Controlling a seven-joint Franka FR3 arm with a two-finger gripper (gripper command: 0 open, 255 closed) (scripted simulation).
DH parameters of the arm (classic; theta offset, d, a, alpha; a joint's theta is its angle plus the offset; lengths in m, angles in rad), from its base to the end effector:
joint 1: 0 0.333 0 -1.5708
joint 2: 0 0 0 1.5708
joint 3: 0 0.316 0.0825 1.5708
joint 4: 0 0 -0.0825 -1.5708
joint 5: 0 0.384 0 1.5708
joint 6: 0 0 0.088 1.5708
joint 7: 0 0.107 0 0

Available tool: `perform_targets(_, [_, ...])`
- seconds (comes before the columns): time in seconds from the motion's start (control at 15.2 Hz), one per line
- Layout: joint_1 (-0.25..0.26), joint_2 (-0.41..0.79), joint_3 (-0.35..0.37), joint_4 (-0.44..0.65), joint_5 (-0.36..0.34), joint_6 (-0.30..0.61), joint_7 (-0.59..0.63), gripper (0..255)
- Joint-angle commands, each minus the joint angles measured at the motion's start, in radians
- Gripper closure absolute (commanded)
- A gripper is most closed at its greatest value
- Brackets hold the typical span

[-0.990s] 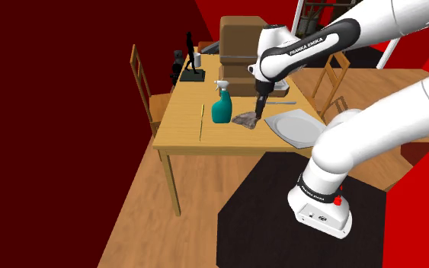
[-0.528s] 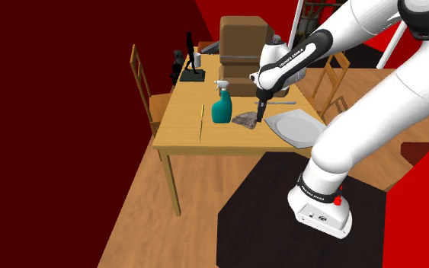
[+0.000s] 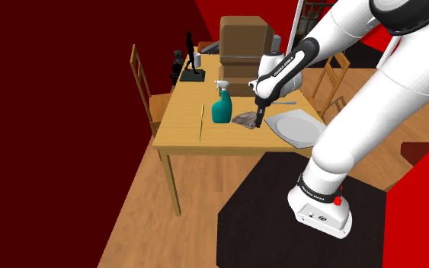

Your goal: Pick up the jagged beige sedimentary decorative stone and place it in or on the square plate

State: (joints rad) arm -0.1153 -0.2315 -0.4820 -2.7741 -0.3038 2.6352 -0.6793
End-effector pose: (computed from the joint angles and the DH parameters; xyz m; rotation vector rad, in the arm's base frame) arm 0.3303 -0.2036 0.2810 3.0068 0.5312 0.0532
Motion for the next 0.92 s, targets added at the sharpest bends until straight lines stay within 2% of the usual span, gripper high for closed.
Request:
perform_targets(0.0, [0.002,0.008,-0.002,0.0,0.003,0.009,-0.001,0])
perform_targets(0.33, [0.002,0.008,-0.002,0.0,0.002,0.009,-0.001,0])
perform_targets(0.4, [0.002,0.007,-0.002,0.0,0.002,0.008,-0.001,255])
perform_targets(0.86, [-0.004,-0.001,0.005,-0.023,-0.012,0.021,0.015,255])
